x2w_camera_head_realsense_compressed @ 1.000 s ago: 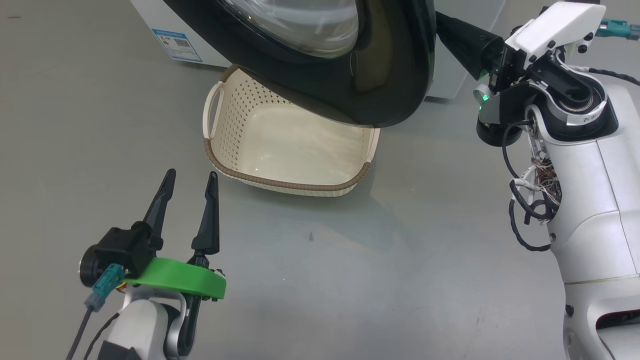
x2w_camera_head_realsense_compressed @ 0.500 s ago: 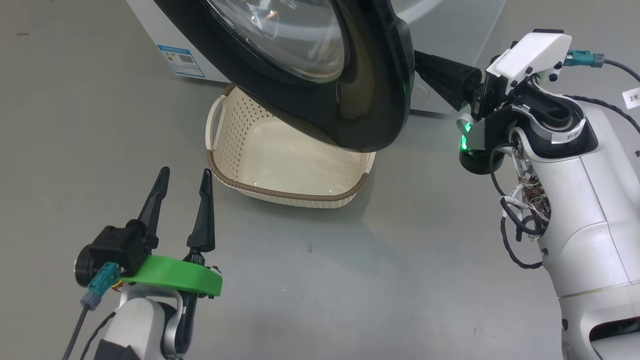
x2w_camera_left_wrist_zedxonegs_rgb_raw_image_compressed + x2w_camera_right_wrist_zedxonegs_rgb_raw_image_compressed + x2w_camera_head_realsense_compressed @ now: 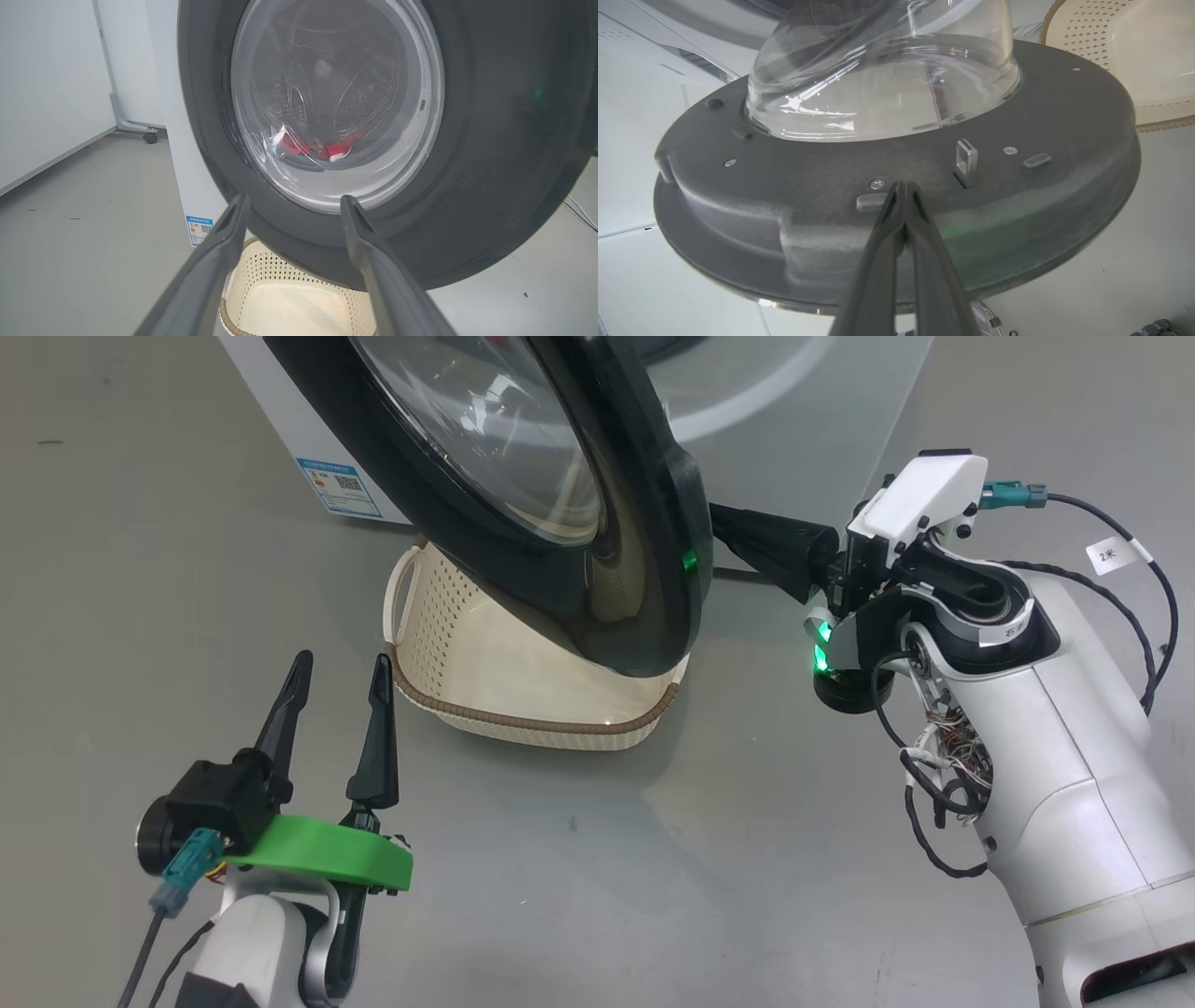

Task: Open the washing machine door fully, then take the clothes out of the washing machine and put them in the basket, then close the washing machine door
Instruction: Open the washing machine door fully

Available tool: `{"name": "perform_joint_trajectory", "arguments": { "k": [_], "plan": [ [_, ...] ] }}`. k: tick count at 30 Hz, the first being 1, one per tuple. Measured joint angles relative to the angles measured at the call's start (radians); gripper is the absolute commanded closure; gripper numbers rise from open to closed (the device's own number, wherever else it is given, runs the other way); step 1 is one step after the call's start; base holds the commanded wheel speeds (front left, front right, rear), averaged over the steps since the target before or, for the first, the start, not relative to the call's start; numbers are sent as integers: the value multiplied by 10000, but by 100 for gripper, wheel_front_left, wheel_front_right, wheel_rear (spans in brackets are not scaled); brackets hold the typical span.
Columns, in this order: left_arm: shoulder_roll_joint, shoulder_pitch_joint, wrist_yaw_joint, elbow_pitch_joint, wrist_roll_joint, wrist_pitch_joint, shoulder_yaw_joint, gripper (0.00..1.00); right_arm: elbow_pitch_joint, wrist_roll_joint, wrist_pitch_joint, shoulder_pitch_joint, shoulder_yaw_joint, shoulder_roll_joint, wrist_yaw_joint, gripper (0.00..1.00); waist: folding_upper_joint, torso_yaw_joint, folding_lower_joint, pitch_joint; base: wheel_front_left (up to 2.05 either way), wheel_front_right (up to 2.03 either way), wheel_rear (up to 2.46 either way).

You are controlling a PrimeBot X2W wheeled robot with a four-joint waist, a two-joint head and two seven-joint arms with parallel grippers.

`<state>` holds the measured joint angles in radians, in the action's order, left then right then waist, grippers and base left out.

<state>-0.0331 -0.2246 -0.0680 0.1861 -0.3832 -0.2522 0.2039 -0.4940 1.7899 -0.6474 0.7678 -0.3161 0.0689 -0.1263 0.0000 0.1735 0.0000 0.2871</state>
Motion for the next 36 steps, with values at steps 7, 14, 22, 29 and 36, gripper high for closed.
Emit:
{"name": "perform_joint_trajectory", "arguments": {
  "k": [7,14,22,29,36],
  "plan": [
    [0,16,0,-19,13,0,17,0,40,569,-73,-85,-570,13,-2,100,0,-12,0,-65,0,0,0],
    [0,38,0,-65,63,0,54,0,86,1012,-6,-161,-1068,19,-2,100,0,21,0,-77,0,0,0],
    [0,47,0,-240,63,0,127,0,217,1726,107,-189,-1749,23,-2,100,0,102,0,-40,0,0,0],
    [0,47,-2,-322,63,0,240,0,477,2424,123,-226,-2564,27,-4,100,0,253,0,-13,0,0,0],
    [0,90,0,-316,63,0,284,0,681,2903,378,-343,-3081,33,-4,100,0,373,0,-63,0,0,0]
  ]
}}
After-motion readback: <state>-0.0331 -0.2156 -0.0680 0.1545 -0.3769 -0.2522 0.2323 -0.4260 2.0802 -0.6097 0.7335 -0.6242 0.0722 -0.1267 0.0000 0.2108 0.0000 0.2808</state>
